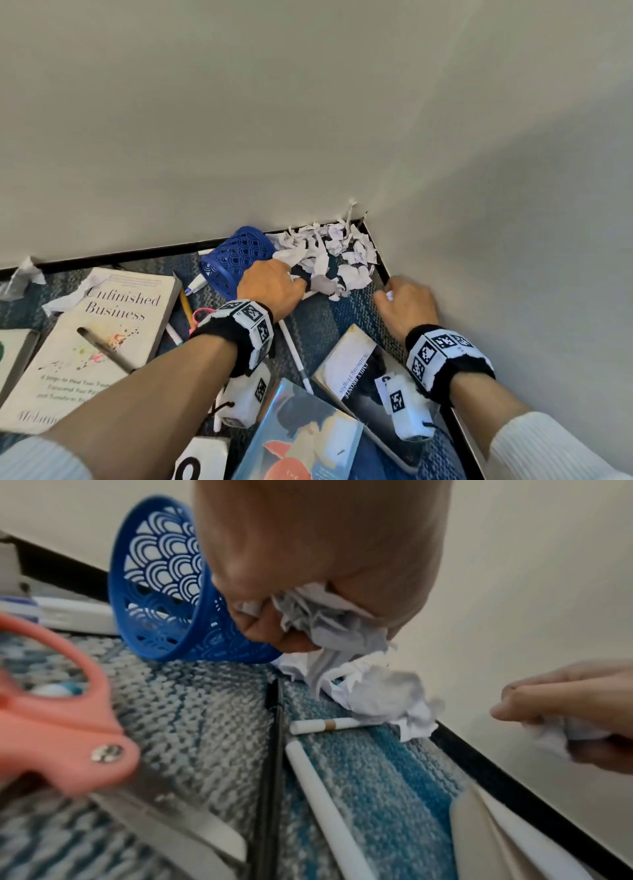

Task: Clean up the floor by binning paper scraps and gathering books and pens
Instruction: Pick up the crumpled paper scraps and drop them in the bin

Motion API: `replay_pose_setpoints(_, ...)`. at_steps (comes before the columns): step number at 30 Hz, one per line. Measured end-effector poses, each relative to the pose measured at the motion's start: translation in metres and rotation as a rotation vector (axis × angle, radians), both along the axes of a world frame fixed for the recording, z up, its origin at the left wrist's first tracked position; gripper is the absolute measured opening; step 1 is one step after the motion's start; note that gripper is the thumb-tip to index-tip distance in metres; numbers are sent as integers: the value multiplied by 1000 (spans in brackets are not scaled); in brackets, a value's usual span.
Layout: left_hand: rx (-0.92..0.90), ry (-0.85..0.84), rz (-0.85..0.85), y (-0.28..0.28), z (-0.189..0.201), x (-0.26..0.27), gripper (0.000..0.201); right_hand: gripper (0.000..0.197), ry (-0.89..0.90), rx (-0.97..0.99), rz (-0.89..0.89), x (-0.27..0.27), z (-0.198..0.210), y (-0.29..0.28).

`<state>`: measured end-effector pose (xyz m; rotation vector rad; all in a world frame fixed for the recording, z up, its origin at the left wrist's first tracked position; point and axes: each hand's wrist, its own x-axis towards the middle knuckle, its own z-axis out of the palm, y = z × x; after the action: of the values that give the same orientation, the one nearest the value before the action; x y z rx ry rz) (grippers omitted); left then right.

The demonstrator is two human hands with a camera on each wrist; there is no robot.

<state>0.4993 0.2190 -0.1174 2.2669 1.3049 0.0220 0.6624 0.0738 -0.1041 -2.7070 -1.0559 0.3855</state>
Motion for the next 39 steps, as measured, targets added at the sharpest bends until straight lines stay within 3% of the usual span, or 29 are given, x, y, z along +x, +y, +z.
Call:
replay_pose_setpoints(3,23,-58,-1,7,-1,3,30,9,58,124,10,9,-6,18)
replay_pose_setpoints(5,52,-80,-50,8,-4,6,31,12,97,171,55,14,-10,27)
replay_pose_setpoints(9,69,-50,-77,-2,-18,12,57,17,-156,126,239,22,-18,50)
replay_pose_setpoints(12,112,-22,-38,-1,-32,17,74,24,-267,79,213,26,-24,69)
replay_pose_setpoints(14,108,-5,20,8,-38,17,77,27,-294,161,162,26,-29,80)
replay_pose_setpoints(16,84,43,50,16,-44,16,83,39,-302,188,148,26,-38,89)
replay_pose_setpoints(21,33,114,-31,24,-53,17,72,92,42,37,132,23,-61,110)
replay_pose_setpoints(25,67,127,-107,26,-53,19,60,112,29,41,124,22,-62,123)
replay_pose_setpoints(27,76,124,-142,26,-53,19,59,107,10,45,183,21,-63,125)
replay_pose_setpoints(30,111,89,-169,27,-58,17,53,78,61,67,332,13,-66,129)
replay_pose_setpoints(33,111,65,-161,28,-63,15,51,57,101,78,366,5,-65,131)
replay_pose_setpoints(39,122,57,-152,27,-60,14,50,46,7,-92,457,-13,-58,124)
